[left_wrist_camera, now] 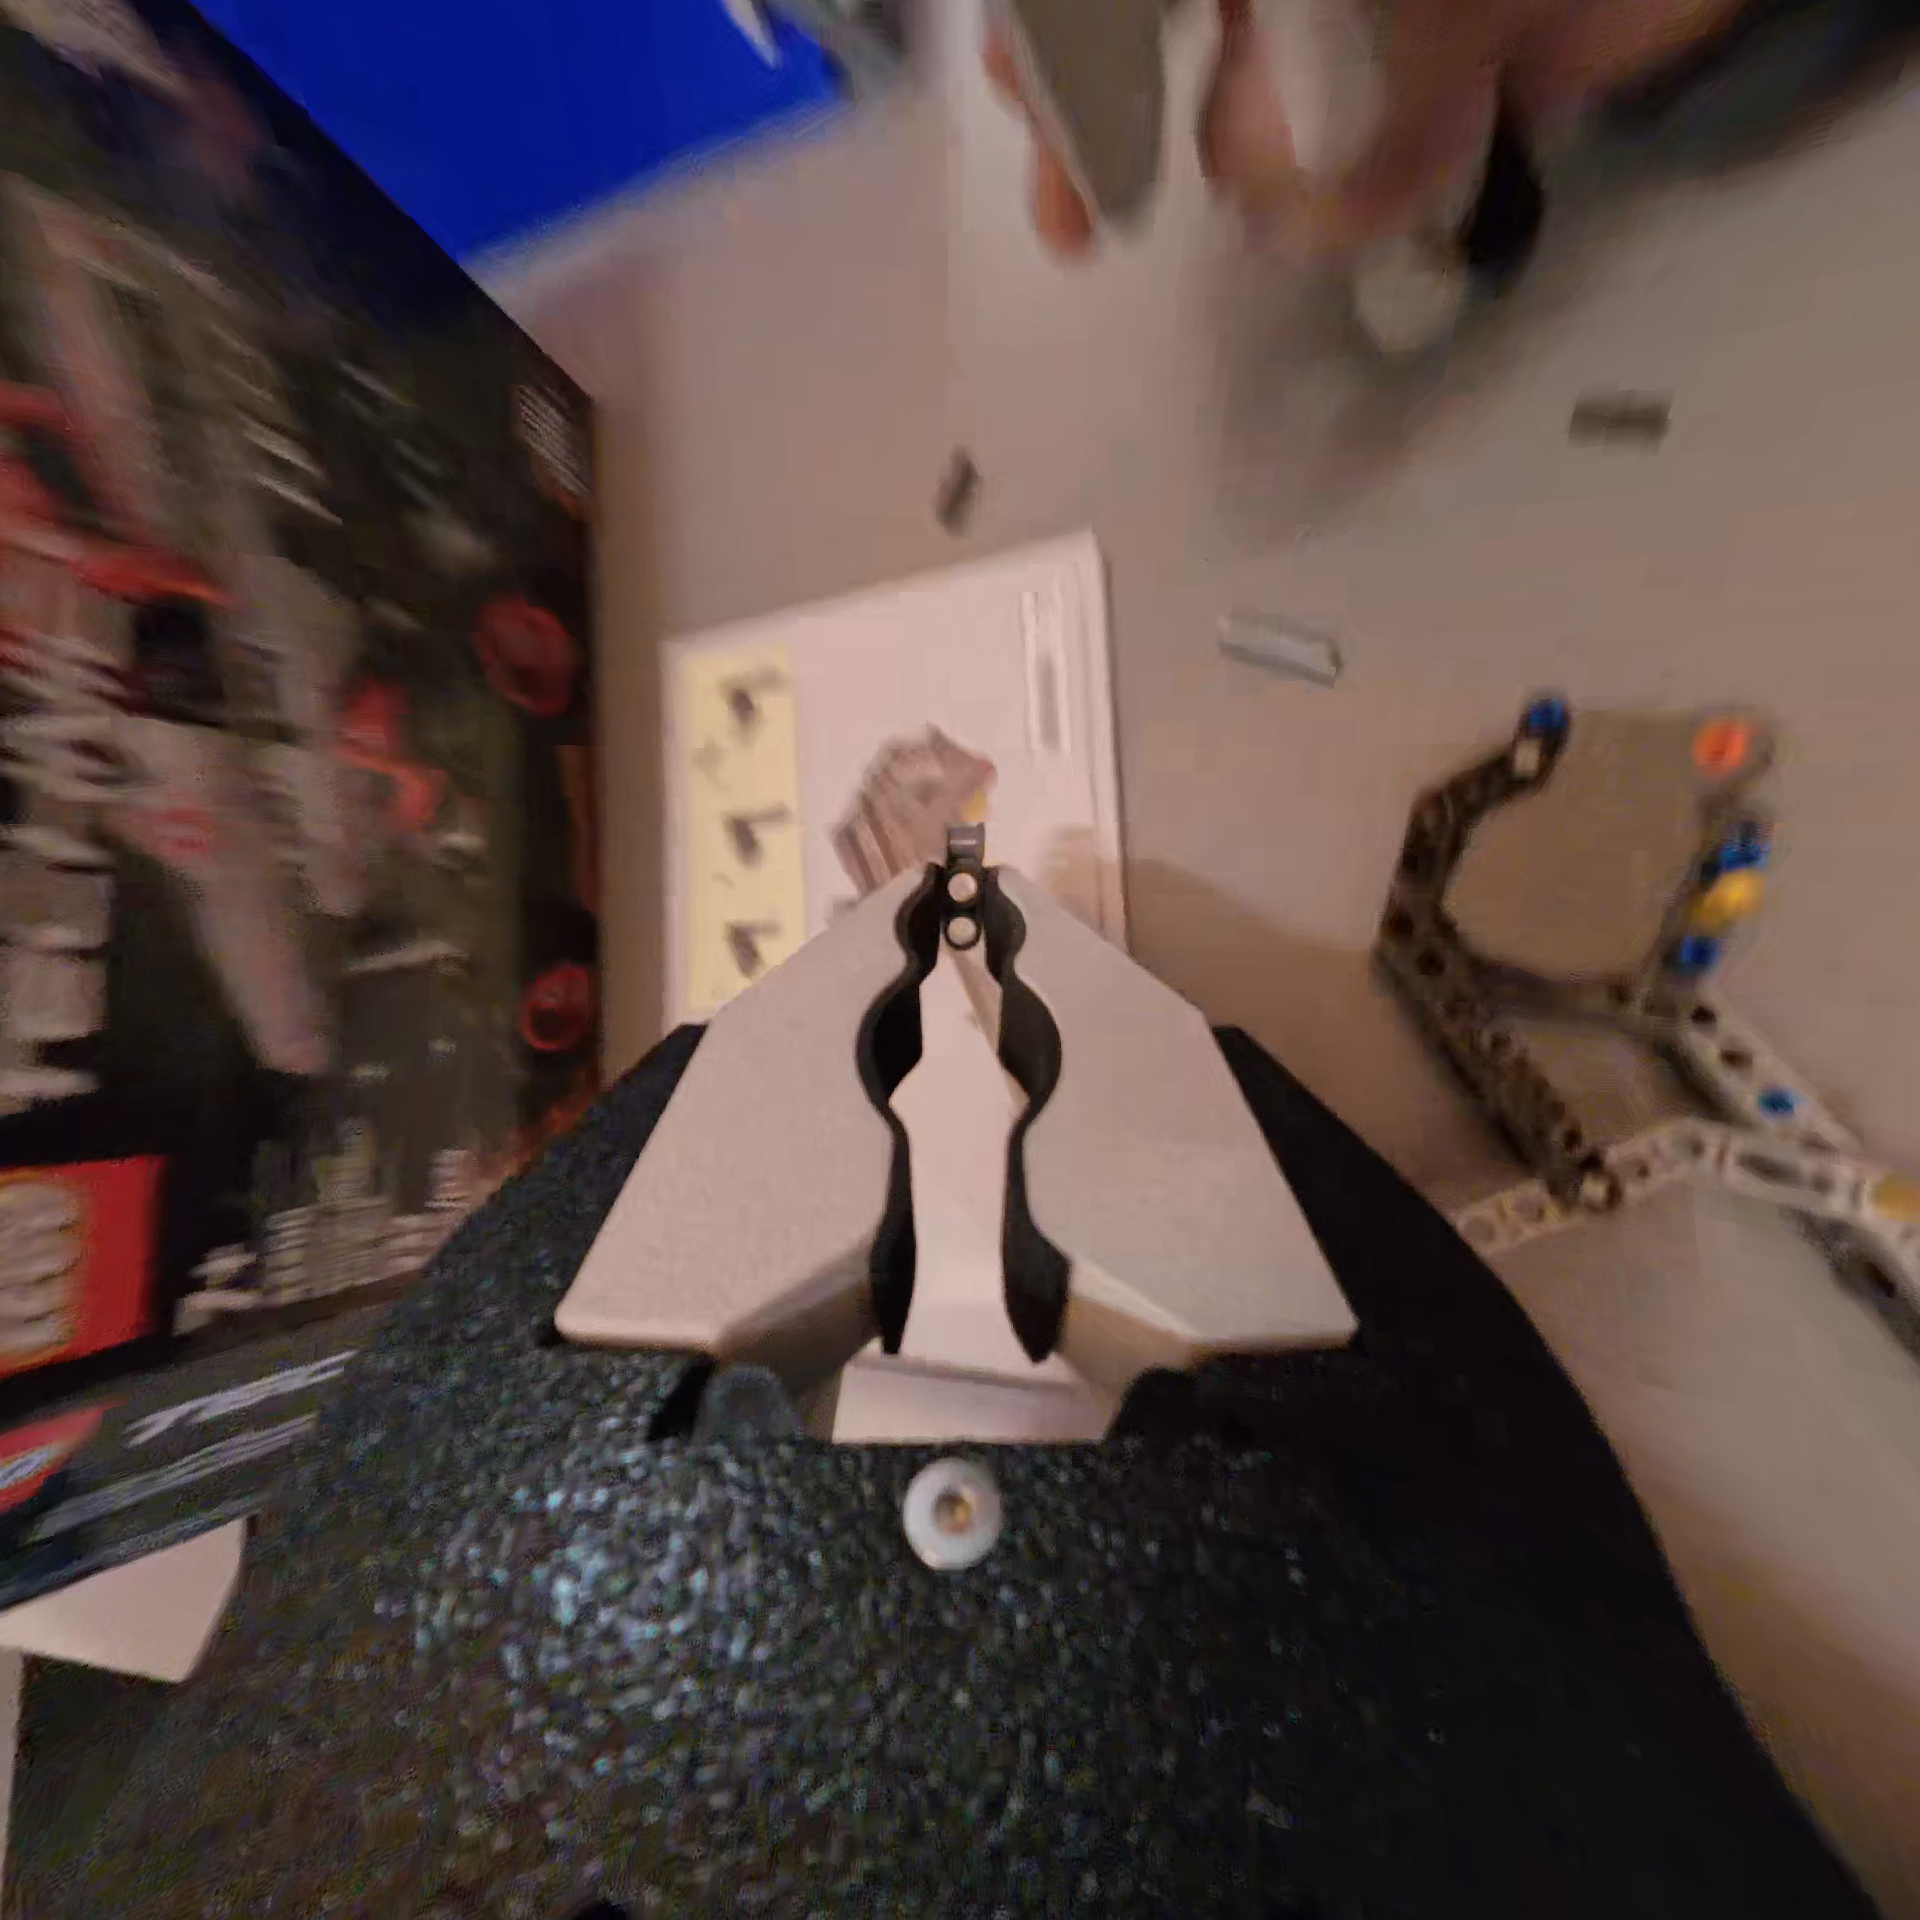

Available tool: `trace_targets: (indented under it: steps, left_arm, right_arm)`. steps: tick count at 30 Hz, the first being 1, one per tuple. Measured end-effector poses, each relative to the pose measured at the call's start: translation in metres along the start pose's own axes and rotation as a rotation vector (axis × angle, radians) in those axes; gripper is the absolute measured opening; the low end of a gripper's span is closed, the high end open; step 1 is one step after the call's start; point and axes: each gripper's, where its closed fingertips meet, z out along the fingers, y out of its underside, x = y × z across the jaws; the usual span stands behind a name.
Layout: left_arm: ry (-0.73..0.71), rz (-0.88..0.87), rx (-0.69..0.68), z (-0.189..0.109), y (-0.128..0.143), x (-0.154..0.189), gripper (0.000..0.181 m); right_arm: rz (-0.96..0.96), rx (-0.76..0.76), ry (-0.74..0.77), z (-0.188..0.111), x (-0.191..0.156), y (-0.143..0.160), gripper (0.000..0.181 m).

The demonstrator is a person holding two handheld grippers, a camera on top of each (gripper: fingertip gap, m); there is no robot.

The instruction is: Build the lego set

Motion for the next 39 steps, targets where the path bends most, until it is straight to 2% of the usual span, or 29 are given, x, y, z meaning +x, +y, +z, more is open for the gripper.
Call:
trace_targets:
  steps: [1,4,6,9,12,20,35,39]
  left_arm:
    - [-0.064,-0.015,0.082,-0.011,-0.016,-0.009,0.005]
    - [-0.334,0.065,0.269,-0.057,-0.059,-0.038,0.004]
    - [-0.505,0.197,0.316,-0.081,-0.081,-0.046,0.004]
    - [-0.682,0.411,0.281,-0.089,-0.098,-0.042,0.003]
    - [-0.774,0.547,0.253,-0.088,-0.107,-0.035,0.004]
    - [-0.820,0.644,0.260,-0.086,-0.121,-0.022,0.004]
    - [-0.800,0.619,0.249,-0.085,-0.123,-0.021,0.004]
    - [-0.795,0.642,0.210,-0.084,-0.121,-0.020,0.004]
  right_arm:
    - [0.014,0.050,-0.022,-0.002,-0.003,-0.008,0.003]
    - [0.013,0.136,-0.047,-0.006,-0.007,-0.021,0.003]
    - [-0.001,0.138,-0.035,-0.006,-0.007,-0.021,0.003]
    - [0.013,0.184,-0.058,-0.004,-0.015,-0.027,0.003]
    - [-0.026,0.184,-0.066,0.000,-0.024,-0.028,0.003]
    - [-0.028,0.221,-0.094,-0.002,-0.029,-0.034,0.003]
    - [-0.038,0.222,-0.076,-0.003,-0.027,-0.034,0.003]
    - [-0.033,0.221,-0.078,-0.002,-0.029,-0.033,0.003]
